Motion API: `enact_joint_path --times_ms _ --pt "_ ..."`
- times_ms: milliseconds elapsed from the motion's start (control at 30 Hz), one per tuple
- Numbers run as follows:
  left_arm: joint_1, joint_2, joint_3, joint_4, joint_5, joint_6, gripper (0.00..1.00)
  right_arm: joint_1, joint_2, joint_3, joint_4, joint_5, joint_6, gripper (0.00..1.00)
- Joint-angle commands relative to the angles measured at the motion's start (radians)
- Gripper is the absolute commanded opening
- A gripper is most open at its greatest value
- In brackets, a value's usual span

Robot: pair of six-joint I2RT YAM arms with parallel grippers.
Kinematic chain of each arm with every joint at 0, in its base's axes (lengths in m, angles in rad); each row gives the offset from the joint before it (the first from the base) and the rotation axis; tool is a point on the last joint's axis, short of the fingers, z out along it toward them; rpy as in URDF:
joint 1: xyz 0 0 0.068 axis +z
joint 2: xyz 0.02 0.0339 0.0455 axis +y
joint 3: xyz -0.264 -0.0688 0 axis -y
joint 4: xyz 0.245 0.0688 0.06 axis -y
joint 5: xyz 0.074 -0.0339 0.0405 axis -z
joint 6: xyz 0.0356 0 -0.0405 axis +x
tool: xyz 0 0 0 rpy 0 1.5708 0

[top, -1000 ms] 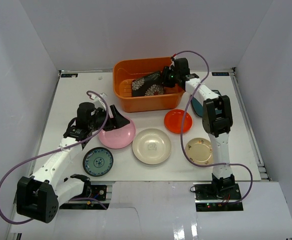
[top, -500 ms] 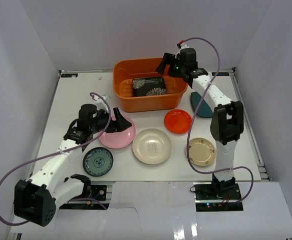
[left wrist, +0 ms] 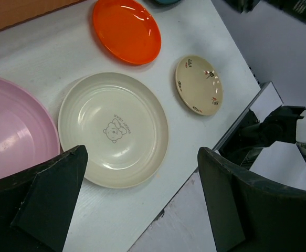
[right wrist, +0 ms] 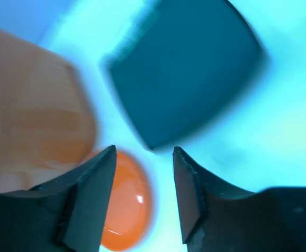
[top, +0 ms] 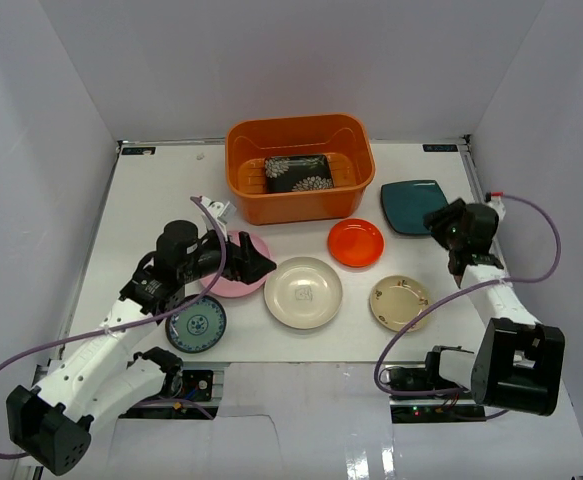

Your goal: Place the plates into the plastic bin on the countertop

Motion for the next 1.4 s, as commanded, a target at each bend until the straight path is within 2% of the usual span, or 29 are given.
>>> enact_joint_path --times_ms 0,100,300,367,433,500,600,767,867,900,1000,1067,1200,1367 --pt "-0.044 -0.021 0.036 -0.025 -0.036 0.039 0.97 -0.088 -0.02 -0.171 0.136 -0.058 0.125 0.57" --pt "-0.07 -0.029 0.042 -0.035 -0.049 0.048 0.97 -0.113 0.022 -0.256 0.234 -0.107 0.164 0.72" --pt "-0.089 -0.047 0.042 -0.042 -0.088 0.059 0.98 -0.113 0.232 -0.311 0.424 -0.11 0.311 0.74" --pt "-0.09 -0.047 0.04 -0.042 -0.098 0.061 0.98 -0.107 0.306 -0.331 0.591 -0.126 0.401 0.73" --pt "-0.09 -0.041 0.04 -0.039 -0.105 0.061 0.97 -0.093 0.404 -0.327 0.7 -0.105 0.449 0.7" --pt "-0.09 -0.035 0.04 -0.039 -0.107 0.065 0.97 -0.087 0.491 -0.295 0.725 -0.077 0.499 0.67" --pt "-0.092 -0.03 0.037 -0.038 -0.122 0.065 0.97 -0.061 0.582 -0.256 0.789 -0.062 0.552 0.6" --pt "-0.089 -0.045 0.027 -0.013 -0.167 0.068 0.95 -0.024 0.679 -0.228 0.932 0.017 0.621 0.55" --pt "-0.084 -0.042 0.019 -0.004 -0.179 0.07 0.95 -0.021 0.73 -0.225 0.987 0.046 0.665 0.37" --pt "-0.083 -0.041 0.019 -0.002 -0.182 0.07 0.95 -0.021 0.731 -0.233 1.045 0.054 0.676 0.25" --pt "-0.076 -0.032 0.017 -0.001 -0.191 0.07 0.94 -0.027 0.695 -0.261 1.095 0.063 0.673 0.08" --pt "-0.073 -0.03 0.017 -0.001 -0.194 0.07 0.94 -0.036 0.652 -0.27 1.093 0.06 0.641 0.08" --pt "-0.069 -0.036 0.016 0.001 -0.202 0.068 0.94 -0.061 0.449 -0.284 1.069 0.049 0.573 0.08" --pt "-0.07 -0.059 0.019 0.004 -0.23 0.064 0.94 -0.058 0.117 -0.224 0.845 0.115 0.39 0.08"
